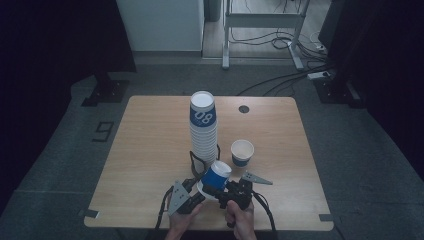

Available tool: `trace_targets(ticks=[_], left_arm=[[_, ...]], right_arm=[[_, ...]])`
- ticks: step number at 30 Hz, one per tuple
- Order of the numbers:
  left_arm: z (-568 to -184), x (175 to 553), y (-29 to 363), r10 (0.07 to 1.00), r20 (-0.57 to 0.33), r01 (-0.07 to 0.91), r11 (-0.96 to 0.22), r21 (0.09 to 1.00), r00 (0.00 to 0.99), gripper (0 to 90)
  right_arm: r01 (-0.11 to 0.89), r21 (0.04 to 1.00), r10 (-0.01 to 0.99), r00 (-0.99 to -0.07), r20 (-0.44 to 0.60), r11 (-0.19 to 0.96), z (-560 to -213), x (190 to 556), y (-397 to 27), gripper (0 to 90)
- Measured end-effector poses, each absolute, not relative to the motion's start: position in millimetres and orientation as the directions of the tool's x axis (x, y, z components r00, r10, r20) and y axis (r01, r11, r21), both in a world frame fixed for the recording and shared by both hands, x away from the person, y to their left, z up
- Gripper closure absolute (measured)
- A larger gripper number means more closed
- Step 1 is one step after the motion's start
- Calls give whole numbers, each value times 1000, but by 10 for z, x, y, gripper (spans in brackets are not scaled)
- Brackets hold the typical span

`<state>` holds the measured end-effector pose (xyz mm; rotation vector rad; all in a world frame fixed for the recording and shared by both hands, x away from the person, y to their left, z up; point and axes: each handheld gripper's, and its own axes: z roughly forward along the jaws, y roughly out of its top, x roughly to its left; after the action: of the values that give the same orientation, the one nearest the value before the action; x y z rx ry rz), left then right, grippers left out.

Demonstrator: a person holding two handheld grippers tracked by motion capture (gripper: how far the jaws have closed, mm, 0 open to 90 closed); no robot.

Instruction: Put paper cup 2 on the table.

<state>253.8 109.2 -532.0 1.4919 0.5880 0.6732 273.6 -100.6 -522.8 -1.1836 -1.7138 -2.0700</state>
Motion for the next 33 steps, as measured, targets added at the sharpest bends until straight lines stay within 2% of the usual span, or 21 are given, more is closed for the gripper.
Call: trace_targets(ticks=[5,10,21,27,33], left_arm=[[-5317,2544,1112,704,47,-25,-41,999,708,800],[-5315,2558,1148,683,26,4,-43,999,730,829],[-5290,2555,1207,634,-17,78,-68,995,773,836],[-5285,2531,1243,617,-32,99,-76,992,786,841],[-5294,2541,1307,611,-42,128,-98,987,790,842]], right_arm=[[615,729,310,-660,684,-300,-5226,2747,-1010,182],[578,762,346,-679,648,-292,-5210,2747,-988,122],[514,809,406,-700,588,-285,-5133,2774,-1000,122],[471,841,447,-713,540,-265,-5079,2798,-1041,86],[425,861,485,-712,509,-280,-5039,2795,-1105,115]])
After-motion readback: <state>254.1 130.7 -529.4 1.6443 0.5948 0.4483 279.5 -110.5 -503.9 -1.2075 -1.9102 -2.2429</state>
